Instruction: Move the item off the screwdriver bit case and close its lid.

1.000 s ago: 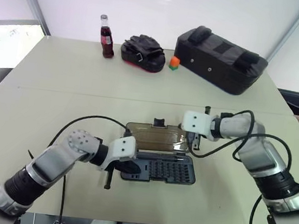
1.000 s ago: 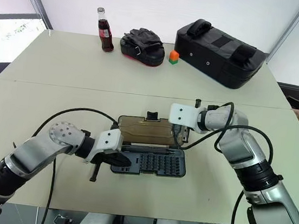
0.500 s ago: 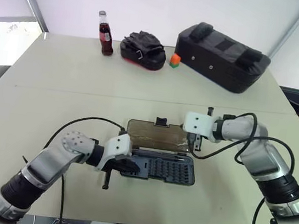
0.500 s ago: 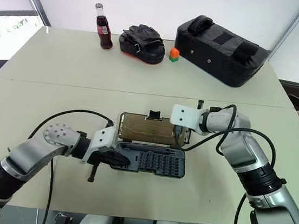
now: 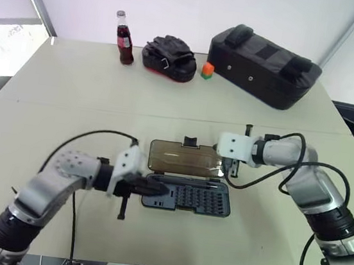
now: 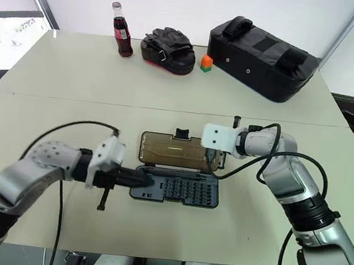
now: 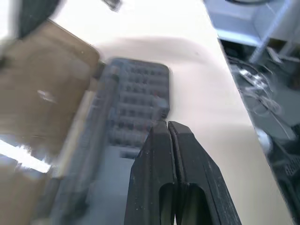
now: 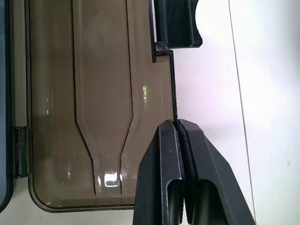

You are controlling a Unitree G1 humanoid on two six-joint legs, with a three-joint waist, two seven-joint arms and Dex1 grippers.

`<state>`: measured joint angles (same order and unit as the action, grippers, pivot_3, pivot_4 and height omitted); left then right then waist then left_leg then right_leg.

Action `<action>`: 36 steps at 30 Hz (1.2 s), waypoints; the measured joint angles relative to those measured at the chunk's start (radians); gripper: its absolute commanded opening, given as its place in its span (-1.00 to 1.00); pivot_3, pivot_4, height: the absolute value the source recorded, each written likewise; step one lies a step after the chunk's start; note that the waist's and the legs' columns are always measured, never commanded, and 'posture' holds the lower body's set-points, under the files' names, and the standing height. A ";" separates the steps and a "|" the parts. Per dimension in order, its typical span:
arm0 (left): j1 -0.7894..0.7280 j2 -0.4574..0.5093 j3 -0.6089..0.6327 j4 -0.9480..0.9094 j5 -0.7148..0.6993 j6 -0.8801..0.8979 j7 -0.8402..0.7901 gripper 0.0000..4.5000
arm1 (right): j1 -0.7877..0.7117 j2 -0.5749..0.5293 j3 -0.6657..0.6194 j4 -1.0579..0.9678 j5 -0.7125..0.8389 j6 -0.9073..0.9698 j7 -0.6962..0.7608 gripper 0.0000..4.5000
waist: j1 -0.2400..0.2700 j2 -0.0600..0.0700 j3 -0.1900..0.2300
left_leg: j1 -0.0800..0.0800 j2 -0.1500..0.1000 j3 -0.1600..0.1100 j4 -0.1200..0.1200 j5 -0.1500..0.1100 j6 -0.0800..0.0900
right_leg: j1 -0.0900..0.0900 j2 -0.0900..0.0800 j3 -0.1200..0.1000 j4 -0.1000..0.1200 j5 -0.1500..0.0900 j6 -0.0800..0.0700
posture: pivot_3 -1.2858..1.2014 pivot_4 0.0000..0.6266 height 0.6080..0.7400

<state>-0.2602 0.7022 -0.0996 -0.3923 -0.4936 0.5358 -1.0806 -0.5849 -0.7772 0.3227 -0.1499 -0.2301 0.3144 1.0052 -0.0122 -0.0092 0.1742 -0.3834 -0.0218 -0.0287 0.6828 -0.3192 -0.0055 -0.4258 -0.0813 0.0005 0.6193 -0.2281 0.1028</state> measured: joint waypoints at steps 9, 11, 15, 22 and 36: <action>-0.131 -0.101 0.099 0.380 0.101 0.000 0.246 -1.00 | 0.012 -0.002 -0.016 -0.001 0.002 0.001 0.000 -0.99 | -0.001 0.000 0.000 | -0.001 -0.002 0.000 0.000 0.000 0.000 | -0.001 0.000 -0.001 0.000 0.001 0.001 | 0.03 -0.52 1.00; -0.167 -0.125 0.055 0.471 0.141 -0.034 0.232 -1.00 | 0.013 -0.002 -0.018 0.000 0.001 0.005 -0.002 -0.99 | 0.002 0.000 0.000 | -0.002 -0.003 0.000 0.000 0.001 -0.001 | -0.001 0.000 -0.001 0.000 0.001 0.001 | 0.03 -0.52 1.00; -0.268 -0.173 -0.043 0.658 0.229 -0.120 0.185 -1.00 | 0.012 0.006 -0.019 -0.001 0.000 0.006 -0.009 -0.99 | 0.004 0.000 0.000 | -0.003 -0.005 -0.001 0.001 0.001 -0.002 | -0.001 0.000 -0.001 0.000 0.001 0.001 | 0.03 -0.52 1.00; -0.413 -0.279 -0.107 0.875 0.276 -0.224 0.051 -1.00 | 0.011 0.013 -0.020 -0.002 0.000 0.010 -0.017 -0.99 | -0.003 0.000 0.000 | -0.003 -0.005 0.000 0.001 0.001 -0.002 | -0.002 0.000 -0.001 0.000 0.001 0.001 | 0.03 -0.52 1.00; -0.489 -0.299 -0.122 1.036 0.365 -0.388 -0.046 -1.00 | 0.031 0.009 -0.023 -0.065 0.006 0.090 -0.012 0.56 | 0.001 0.000 0.000 | -0.003 -0.005 -0.001 0.002 0.001 -0.002 | -0.002 0.000 -0.002 0.001 0.001 0.001 | 0.03 -0.52 1.00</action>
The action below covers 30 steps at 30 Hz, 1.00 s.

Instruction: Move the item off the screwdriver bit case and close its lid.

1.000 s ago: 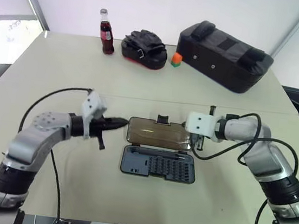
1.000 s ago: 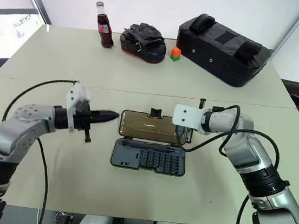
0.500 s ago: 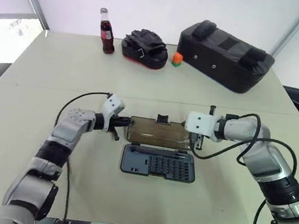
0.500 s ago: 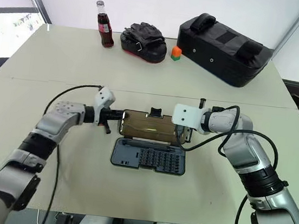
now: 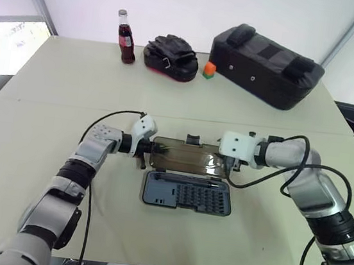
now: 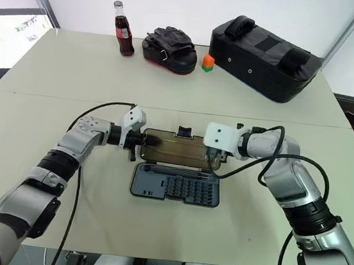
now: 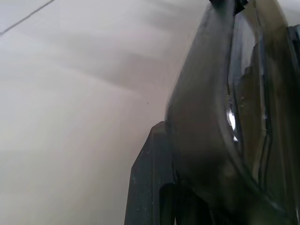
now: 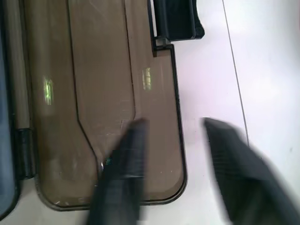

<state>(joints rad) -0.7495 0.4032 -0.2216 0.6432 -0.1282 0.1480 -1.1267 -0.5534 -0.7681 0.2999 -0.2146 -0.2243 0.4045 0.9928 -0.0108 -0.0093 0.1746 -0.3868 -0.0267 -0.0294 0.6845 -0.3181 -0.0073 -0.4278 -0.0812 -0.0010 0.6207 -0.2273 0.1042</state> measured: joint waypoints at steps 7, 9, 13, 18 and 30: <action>-0.009 -0.005 0.005 0.032 0.015 -0.053 -0.006 -1.00 | 0.017 -0.035 -0.024 -0.124 0.031 0.108 0.034 0.99 | 0.000 0.000 0.000 | 0.000 0.000 0.000 0.001 0.000 0.000 | 0.000 0.000 0.000 0.003 0.000 0.000 | 0.03 -0.52 1.00; -0.008 -0.005 0.009 0.032 0.014 -0.056 -0.018 -1.00 | 0.007 -0.036 -0.093 -0.208 0.087 0.200 0.048 0.99 | 0.000 0.000 0.000 | 0.000 0.000 -0.001 0.001 0.000 0.000 | -0.001 0.000 0.000 0.003 0.000 0.000 | 0.03 -0.52 1.00; -0.003 -0.018 0.025 0.007 -0.020 -0.039 -0.056 -1.00 | -0.020 -0.027 -0.274 -0.417 0.311 0.465 0.103 0.99 | 0.004 0.000 0.000 | -0.001 0.003 -0.003 0.001 0.000 0.000 | -0.001 0.000 0.000 0.003 0.000 0.000 | 0.03 -0.52 1.00; 0.000 -0.024 0.052 -0.099 -0.083 0.030 -0.096 -1.00 | 0.085 -0.020 -0.381 -0.636 0.554 0.703 0.115 0.75 | 0.019 0.000 0.000 | -0.002 0.003 -0.003 0.001 0.000 0.000 | -0.001 -0.001 -0.001 0.002 0.000 0.000 | 0.03 -0.52 1.00; 0.083 0.135 -0.012 -0.436 -0.180 0.257 -0.305 -1.00 | 0.414 -0.148 -0.403 -0.782 0.711 0.761 0.007 -0.99 | 0.021 0.000 0.000 | -0.002 0.003 -0.002 0.001 0.000 0.000 | -0.001 0.000 -0.001 0.002 0.000 0.000 | 0.03 -0.52 1.00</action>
<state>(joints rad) -0.6665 0.5383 -0.2338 0.2069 -0.3084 0.4046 -1.4319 -0.1396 -0.9160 -0.1035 -0.9971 0.4862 1.1659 0.9996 0.0102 -0.0094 0.1745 -0.3885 -0.0239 -0.0314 0.6854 -0.3182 -0.0071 -0.4288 -0.0814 -0.0016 0.6224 -0.2277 0.1039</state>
